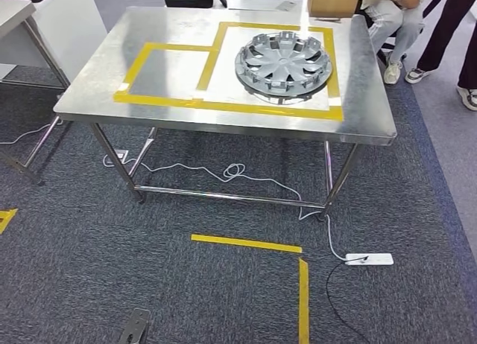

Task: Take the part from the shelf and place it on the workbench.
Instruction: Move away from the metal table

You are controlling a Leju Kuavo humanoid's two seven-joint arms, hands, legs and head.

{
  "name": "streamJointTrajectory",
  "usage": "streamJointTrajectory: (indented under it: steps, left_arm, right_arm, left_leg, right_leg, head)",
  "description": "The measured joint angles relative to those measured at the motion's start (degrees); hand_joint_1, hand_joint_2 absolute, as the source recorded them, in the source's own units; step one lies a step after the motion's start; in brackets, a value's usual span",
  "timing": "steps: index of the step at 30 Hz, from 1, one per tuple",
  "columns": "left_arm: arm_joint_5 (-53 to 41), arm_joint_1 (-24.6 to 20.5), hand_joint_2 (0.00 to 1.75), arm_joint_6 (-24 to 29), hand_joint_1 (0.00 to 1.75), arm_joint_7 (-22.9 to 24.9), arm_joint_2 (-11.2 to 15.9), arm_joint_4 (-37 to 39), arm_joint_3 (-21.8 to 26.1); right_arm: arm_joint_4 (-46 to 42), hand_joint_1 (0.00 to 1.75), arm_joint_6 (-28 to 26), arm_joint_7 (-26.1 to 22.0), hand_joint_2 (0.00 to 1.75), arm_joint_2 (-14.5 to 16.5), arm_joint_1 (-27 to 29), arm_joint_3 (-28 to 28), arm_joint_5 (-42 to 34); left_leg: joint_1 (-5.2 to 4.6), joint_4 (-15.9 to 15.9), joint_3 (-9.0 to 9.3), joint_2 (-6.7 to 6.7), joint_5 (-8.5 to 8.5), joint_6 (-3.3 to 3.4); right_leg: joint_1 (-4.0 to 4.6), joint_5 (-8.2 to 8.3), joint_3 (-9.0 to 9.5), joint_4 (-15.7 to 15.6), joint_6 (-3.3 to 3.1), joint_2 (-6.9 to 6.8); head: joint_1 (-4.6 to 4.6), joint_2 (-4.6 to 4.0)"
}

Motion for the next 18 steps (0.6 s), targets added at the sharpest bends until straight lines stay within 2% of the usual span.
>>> streamJointTrajectory:
  steps: [2, 3, 4, 6, 7, 8, 9, 10, 12, 13, 14, 16, 17, 18]
  left_arm:
    - [0.04, 0.02, 0.0, 0.02, 0.0, 0.0, 0.04, 0.0, 0.08]
    - [0.07, 0.02, 0.0, 0.03, 0.0, 0.0, 0.07, 0.0, 0.14]
    - [0.09, 0.01, 0.0, 0.03, 0.0, 0.0, 0.08, 0.01, 0.22]
    - [0.1, -0.04, 0.0, 0.03, 0.0, 0.0, 0.08, 0.01, 0.39]
    - [0.1, -0.02, 0.0, 0.03, 0.0, 0.0, 0.08, 0.01, 0.46]
    - [0.1, 0.01, 0.0, 0.03, 0.0, 0.0, 0.08, 0.01, 0.51]
    - [0.11, 0.03, 0.0, 0.03, 0.0, 0.0, 0.08, 0.01, 0.54]
    - [0.13, 0.02, 0.0, 0.03, 0.0, 0.0, 0.08, 0.0, 0.55]
    - [0.15, -0.14, 0.0, 0.04, 0.0, 0.0, 0.1, -0.01, 0.57]
    - [0.15, -0.25, 0.0, 0.05, 0.0, 0.0, 0.12, -0.02, 0.58]
    - [0.14, -0.31, 0.0, 0.08, 0.0, 0.0, 0.13, -0.01, 0.59]
    - [0.15, -0.22, 0.0, 0.15, 0.0, 0.0, 0.11, 0.0, 0.6]
    - [0.18, -0.16, 0.0, 0.2, 0.0, 0.0, 0.09, 0.01, 0.61]
    - [0.22, -0.17, 0.0, 0.26, 0.0, -0.01, 0.07, 0.01, 0.63]
  right_arm:
    - [0.01, 0.0, 0.05, 0.07, 0.0, 0.01, 0.11, 0.07, -0.01]
    - [0.02, 0.0, 0.08, 0.08, 0.0, 0.02, 0.07, 0.15, 0.0]
    - [0.02, 0.0, 0.11, 0.08, 0.0, 0.02, 0.02, 0.24, 0.01]
    - [0.02, 0.0, 0.14, 0.08, 0.0, 0.01, -0.01, 0.38, 0.01]
    - [0.02, 0.0, 0.14, 0.08, 0.0, 0.0, 0.01, 0.4, 0.0]
    - [0.02, 0.0, 0.14, 0.07, 0.0, 0.0, 0.02, 0.42, 0.0]
    - [0.02, 0.0, 0.14, 0.07, 0.0, 0.0, 0.01, 0.43, -0.01]
    - [0.02, 0.0, 0.14, 0.06, 0.0, 0.0, 0.01, 0.44, -0.01]
    - [0.03, 0.0, 0.15, 0.06, 0.0, 0.01, -0.02, 0.49, 0.0]
    - [0.03, 0.0, 0.16, 0.06, 0.0, 0.01, -0.04, 0.52, 0.01]
    - [0.04, 0.0, 0.16, 0.07, 0.0, 0.01, -0.06, 0.55, 0.01]
    - [0.04, 0.0, 0.16, 0.07, 0.0, -0.01, -0.06, 0.59, 0.01]
    - [0.04, 0.0, 0.16, 0.08, 0.0, -0.02, -0.04, 0.6, 0.01]
    - [0.04, 0.0, 0.16, 0.08, 0.0, -0.05, -0.01, 0.6, 0.0]
  left_leg:
    - [0.13, 0.31, -0.33, -0.08, -0.28, -0.7]
    - [0.22, 1.41, -0.79, -0.15, -1.56, -1.07]
    - [0.34, 3.73, -1.59, -0.21, -3.68, -1.44]
    - [0.64, 11.22, -3.75, -0.24, -8.88, -2.02]
    - [0.77, 14.51, -4.41, -0.24, -10.63, -2.18]
    - [0.85, 16.03, -4.26, -0.24, -11.31, -2.24]
    - [0.89, 15.2, -3.05, -0.24, -10.91, -2.2]
    - [0.89, 12.05, -0.75, -0.24, -9.61, -2.04]
    - [0.75, 3.11, 4.91, -0.29, -6.81, -1.42]
    - [0.63, -0.08, 6.75, -0.32, -5.96, -1.11]
    - [0.47, -1.72, 7.53, -0.36, -5.6, -0.81]
    - [0.25, -1.98, 7.1, -0.36, -5.07, -0.24]
    - [0.28, -2.09, 6.82, -0.24, -4.6, 0.12]
    - [0.37, -2.27, 6.44, -0.13, -4.04, 0.55]
  right_leg:
    - [-0.12, 0.74, -0.47, -0.09, -0.9, -0.15]
    - [-0.21, 1.21, -0.68, -0.19, -1.39, -0.22]
    - [-0.31, 1.71, -1.05, -0.28, -1.77, -0.29]
    - [-0.24, 2.61, -2.11, -0.16, -2.11, -0.35]
    - [-0.2, 3.07, -2.77, -0.09, -2.1, -0.38]
    - [-0.17, 3.51, -3.41, -0.03, -2.06, -0.39]
    - [-0.15, 3.92, -4.01, 0.03, -1.97, -0.38]
    - [-0.15, 4.32, -4.53, 0.07, -1.84, -0.35]
    - [-0.09, 5.02, -5.25, 0.17, -1.42, -0.31]
    - [-0.05, 5.36, -5.52, 0.23, -1.1, -0.33]
    - [-0.06, 5.7, -5.73, 0.28, -0.73, -0.37]
    - [-0.13, 6.44, -6.01, 0.24, 0.11, -0.42]
    - [-0.2, 6.35, -6.24, 0.37, 0.45, -0.37]
    - [-0.22, 5.38, -6.77, 1.11, 0.73, -0.29]
  head:
    - [0.0, 0.0]
    - [-0.1, 0.0]
    - [-0.23, 0.0]
    - [-0.42, 0.0]
    - [-0.43, 0.0]
    - [-0.42, 0.0]
    - [-0.44, 0.0]
    - [-0.44, 0.0]
    - [-0.45, 0.0]
    - [-0.42, 0.0]
    - [-0.41, 0.0]
    - [-0.38, 0.0]
    - [-0.39, 0.0]
    - [-0.31, 0.01]
